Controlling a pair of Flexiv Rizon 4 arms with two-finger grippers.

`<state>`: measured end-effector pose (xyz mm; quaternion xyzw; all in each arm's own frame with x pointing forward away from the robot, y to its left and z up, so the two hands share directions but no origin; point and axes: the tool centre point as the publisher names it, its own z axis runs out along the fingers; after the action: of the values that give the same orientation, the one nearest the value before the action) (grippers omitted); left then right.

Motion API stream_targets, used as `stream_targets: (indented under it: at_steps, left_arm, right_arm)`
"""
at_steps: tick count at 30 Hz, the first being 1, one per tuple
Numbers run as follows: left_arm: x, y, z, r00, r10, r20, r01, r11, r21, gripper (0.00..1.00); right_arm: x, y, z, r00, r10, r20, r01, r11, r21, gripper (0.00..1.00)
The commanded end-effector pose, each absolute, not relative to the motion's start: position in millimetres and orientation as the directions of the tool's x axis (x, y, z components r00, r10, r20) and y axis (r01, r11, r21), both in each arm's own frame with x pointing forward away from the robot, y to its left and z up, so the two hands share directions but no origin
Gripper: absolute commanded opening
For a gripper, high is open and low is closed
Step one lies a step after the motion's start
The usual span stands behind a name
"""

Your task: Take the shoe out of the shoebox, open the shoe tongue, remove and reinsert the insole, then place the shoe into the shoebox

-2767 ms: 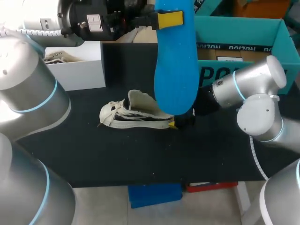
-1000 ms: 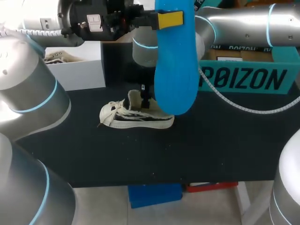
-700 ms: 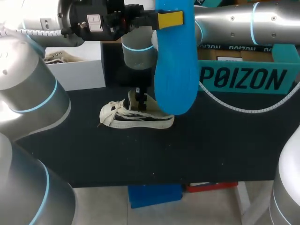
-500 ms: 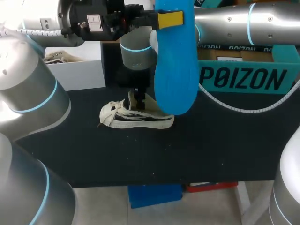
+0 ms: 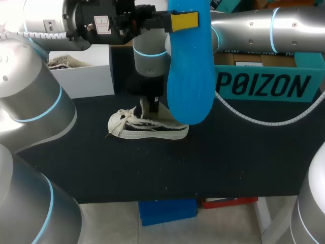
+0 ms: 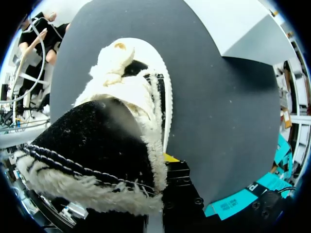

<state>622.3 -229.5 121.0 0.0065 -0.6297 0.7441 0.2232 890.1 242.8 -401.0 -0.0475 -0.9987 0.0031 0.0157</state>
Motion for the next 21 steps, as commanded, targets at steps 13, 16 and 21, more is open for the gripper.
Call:
stream_targets:
  at_steps: [13, 16, 21]
  left_arm:
    - [621.8, -230.8, 120.6, -0.901, 0.322, 0.291, -0.340, -0.109, -0.934, 0.00]
    - [621.8, -230.8, 120.6, -0.901, 0.322, 0.291, -0.340, -0.109, -0.934, 0.00]
    - [621.8, -230.8, 120.6, -0.901, 0.322, 0.291, -0.340, -0.109, -0.934, 0.00]
  right_arm:
    - [890.9, 226.0, -339.3, -0.953, 0.293, -0.075, 0.298, 0.952, -0.069, 0.00]
    - [889.0, 207.9, -314.3, -0.853, 0.515, -0.078, 0.521, 0.848, -0.097, 0.00]
    - [879.3, 180.6, -304.0, -0.524, 0.845, -0.111, 0.849, 0.506, -0.152, 0.00]
